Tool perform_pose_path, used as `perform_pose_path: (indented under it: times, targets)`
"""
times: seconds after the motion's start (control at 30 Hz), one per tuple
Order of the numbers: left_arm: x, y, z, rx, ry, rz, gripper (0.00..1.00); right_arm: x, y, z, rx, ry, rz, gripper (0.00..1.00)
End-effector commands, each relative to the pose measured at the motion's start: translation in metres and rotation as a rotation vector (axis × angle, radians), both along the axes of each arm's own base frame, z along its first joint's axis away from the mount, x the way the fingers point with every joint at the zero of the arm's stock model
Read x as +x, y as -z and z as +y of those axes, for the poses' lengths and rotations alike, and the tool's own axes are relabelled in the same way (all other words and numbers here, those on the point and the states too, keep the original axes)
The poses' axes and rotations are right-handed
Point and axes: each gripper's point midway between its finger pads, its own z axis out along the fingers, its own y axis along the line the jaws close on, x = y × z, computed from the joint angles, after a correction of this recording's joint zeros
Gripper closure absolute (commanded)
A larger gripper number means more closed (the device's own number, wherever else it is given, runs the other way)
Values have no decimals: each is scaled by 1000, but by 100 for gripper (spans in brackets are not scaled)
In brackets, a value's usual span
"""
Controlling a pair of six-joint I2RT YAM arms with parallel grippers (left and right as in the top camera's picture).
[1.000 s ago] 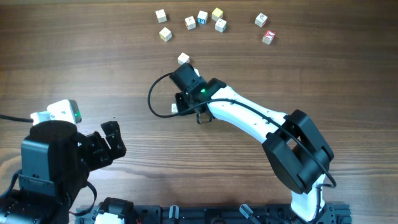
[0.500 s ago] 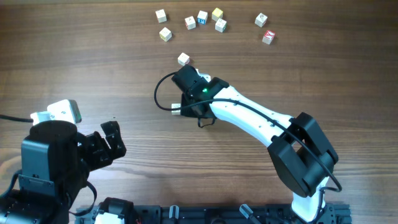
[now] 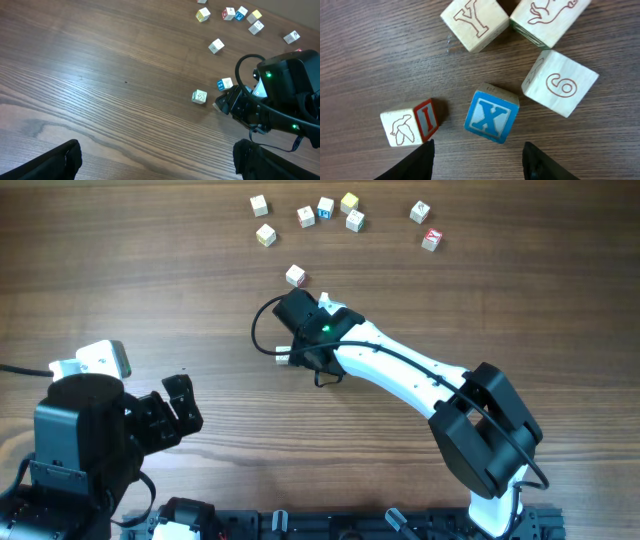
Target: Form a circle
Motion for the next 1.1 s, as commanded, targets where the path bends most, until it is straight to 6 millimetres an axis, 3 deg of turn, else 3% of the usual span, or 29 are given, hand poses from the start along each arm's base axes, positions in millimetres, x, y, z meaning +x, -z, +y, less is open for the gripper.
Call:
perform_pose_path:
  times: [0.0,0.17,0.4,1.07]
  targets:
    - [0,-1,3,5,-19,-5,0,4,11,-1,-16,61,-2,43]
    - [0,-1,3,5,-20,-5,0,7,13,0,-12,64,-9,44]
    - [0,-1,3,5,-19,-5,0,5,31,-2,-34,93,20,49]
    - [0,-1,3,5,-20,-5,0,5,35,-6,-58,90,20,65]
